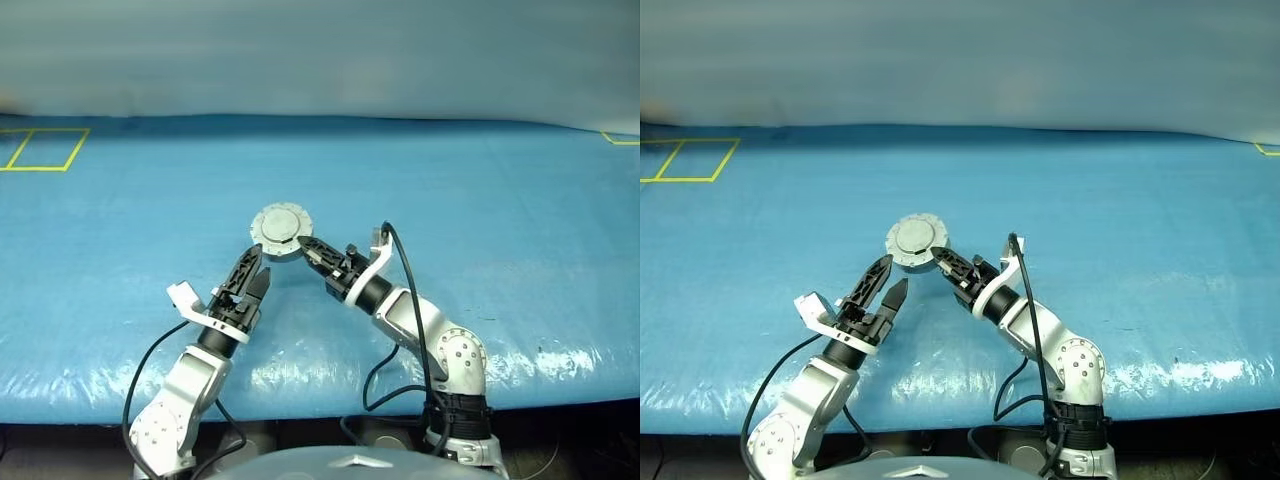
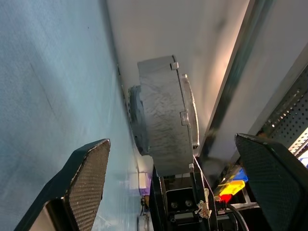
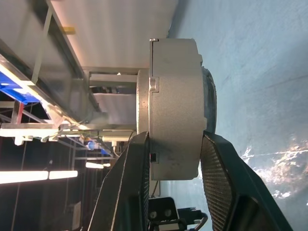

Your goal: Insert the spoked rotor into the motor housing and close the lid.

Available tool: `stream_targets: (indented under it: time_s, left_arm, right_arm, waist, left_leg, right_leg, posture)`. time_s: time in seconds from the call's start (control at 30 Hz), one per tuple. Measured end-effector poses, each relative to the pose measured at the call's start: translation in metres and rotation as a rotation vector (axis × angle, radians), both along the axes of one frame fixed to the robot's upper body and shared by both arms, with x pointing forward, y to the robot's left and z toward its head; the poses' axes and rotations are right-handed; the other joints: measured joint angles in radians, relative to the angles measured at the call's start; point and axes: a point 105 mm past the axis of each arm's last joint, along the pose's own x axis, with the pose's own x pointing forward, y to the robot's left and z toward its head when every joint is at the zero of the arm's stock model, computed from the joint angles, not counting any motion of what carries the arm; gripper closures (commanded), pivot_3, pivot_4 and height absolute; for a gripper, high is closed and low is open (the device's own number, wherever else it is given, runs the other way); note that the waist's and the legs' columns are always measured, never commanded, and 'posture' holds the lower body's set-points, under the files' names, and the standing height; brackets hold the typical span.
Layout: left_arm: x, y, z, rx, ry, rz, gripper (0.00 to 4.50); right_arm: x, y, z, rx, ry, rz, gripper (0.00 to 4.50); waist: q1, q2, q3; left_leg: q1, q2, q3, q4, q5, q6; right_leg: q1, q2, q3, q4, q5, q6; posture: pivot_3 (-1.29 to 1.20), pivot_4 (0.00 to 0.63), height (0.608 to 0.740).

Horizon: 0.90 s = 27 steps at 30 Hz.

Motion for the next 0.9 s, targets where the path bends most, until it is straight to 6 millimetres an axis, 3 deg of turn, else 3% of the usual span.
stream_targets:
  time_s: [0.4, 0.5, 0.63, 0.77, 0.8, 0.9]
  left_arm:
    - [0.006, -0.002, 0.004, -0.062, -0.038, -0.006, 0.0]
    - [0.008, -0.003, 0.004, -0.067, -0.022, -0.012, 0.6]
    - [0.009, -0.006, 0.002, -0.071, 0.012, -0.02, 1.92]
    - [0.01, -0.008, 0.002, -0.082, 0.036, -0.02, 2.05]
    - [0.01, -0.008, 0.001, -0.08, 0.045, -0.019, 2.05]
    - [0.008, -0.011, -0.003, -0.063, 0.08, -0.019, 2.05]
  right_arm:
    - [-0.023, 0.01, -0.01, -0.034, 0.03, 0.098, 3.33]
    - [-0.024, 0.011, -0.01, -0.039, 0.025, 0.102, 3.33]
    - [-0.024, 0.009, -0.006, -0.061, -0.012, 0.094, 3.33]
    - [-0.022, 0.007, -0.007, -0.099, -0.059, 0.079, 3.33]
    - [-0.021, 0.006, -0.008, -0.109, -0.066, 0.074, 2.6]
    - [-0.014, -0.003, -0.015, -0.187, -0.092, 0.017, 1.67]
  waist:
    - [0.0, 0.0, 0.0]
    - [0.0, 0.0, 0.0]
    - [0.001, 0.0, 0.0]
    - [0.001, 0.0, 0.0]
    - [0.001, 0.0, 0.0]
    - [0.003, 0.0, 0.0]
  left_leg:
    - [0.0, 0.0, 0.0, 0.001, 0.0, 0.0]
    - [0.0, 0.0, 0.0, 0.001, 0.0, 0.0]
    - [0.0, 0.0, 0.0, 0.001, 0.0, 0.0]
    - [0.0, 0.0, 0.0, 0.001, 0.0, 0.0]
    - [0.0, 0.0, 0.0, 0.001, 0.0, 0.0]
    - [0.0, -0.001, 0.0, 0.001, 0.0, 0.0]
  right_leg:
    - [0.0, 0.0, 0.0, 0.0, 0.0, 0.0]
    - [0.0, 0.0, 0.0, 0.0, -0.001, 0.002]
    - [0.0, 0.0, 0.0, 0.0, -0.001, 0.002]
    - [0.001, 0.0, 0.0, 0.0, -0.001, 0.002]
    - [0.001, 0.0, 0.0, 0.0, -0.001, 0.002]
    - [0.001, 0.0, 0.0, 0.0, -0.001, 0.002]
  posture:
    - [0.0, 0.15, 0.74]
    - [0.0, 0.15, 0.74]
    - [0.0, 0.15, 0.74]
    - [0.0, 0.15, 0.74]
    - [0.0, 0.15, 0.74]
    - [0.0, 0.15, 0.74]
